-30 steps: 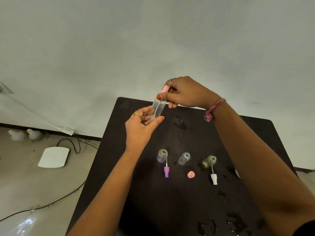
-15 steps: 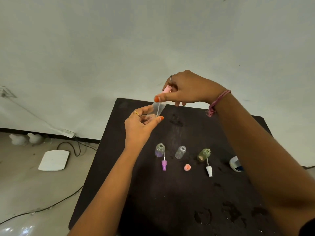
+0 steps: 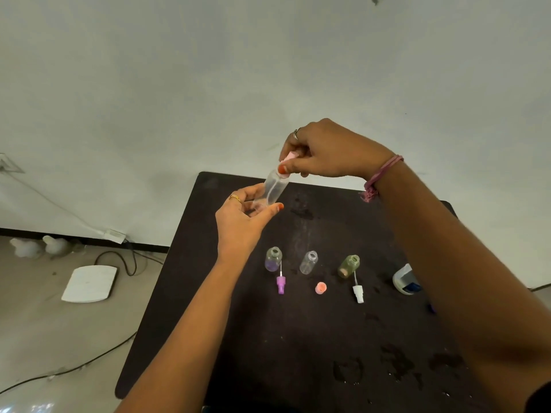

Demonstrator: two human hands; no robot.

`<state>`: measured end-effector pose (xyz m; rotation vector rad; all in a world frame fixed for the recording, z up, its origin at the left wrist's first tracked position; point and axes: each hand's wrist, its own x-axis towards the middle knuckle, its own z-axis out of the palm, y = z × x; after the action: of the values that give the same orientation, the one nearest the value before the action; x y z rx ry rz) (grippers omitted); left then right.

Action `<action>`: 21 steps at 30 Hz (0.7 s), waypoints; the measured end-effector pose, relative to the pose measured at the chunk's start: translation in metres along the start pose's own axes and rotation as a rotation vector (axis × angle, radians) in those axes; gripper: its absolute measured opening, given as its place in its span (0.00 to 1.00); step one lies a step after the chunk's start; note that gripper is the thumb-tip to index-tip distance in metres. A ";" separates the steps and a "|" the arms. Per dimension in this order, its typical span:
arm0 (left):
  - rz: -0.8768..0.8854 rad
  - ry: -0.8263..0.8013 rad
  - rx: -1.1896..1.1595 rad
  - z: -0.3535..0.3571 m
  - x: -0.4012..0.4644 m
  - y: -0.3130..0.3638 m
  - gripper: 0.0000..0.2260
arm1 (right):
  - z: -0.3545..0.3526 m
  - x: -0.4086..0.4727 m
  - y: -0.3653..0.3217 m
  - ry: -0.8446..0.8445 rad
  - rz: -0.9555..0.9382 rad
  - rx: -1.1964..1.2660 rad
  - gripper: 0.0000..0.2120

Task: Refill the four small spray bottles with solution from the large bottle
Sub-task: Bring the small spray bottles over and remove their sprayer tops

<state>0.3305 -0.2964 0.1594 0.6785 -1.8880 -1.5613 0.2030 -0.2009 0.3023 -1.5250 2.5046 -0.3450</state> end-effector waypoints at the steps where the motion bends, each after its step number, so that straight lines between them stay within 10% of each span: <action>1: -0.003 0.003 -0.001 0.001 0.000 0.000 0.19 | -0.002 -0.001 0.001 -0.014 -0.039 -0.007 0.14; 6: -0.008 0.005 -0.027 0.004 -0.002 0.002 0.19 | -0.003 -0.005 -0.001 0.023 0.040 -0.010 0.27; 21: -0.027 0.008 -0.019 0.003 -0.008 0.000 0.18 | 0.002 -0.008 -0.005 -0.050 -0.020 0.028 0.14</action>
<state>0.3341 -0.2891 0.1585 0.7044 -1.8630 -1.5889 0.2110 -0.1964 0.3018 -1.5295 2.4378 -0.3388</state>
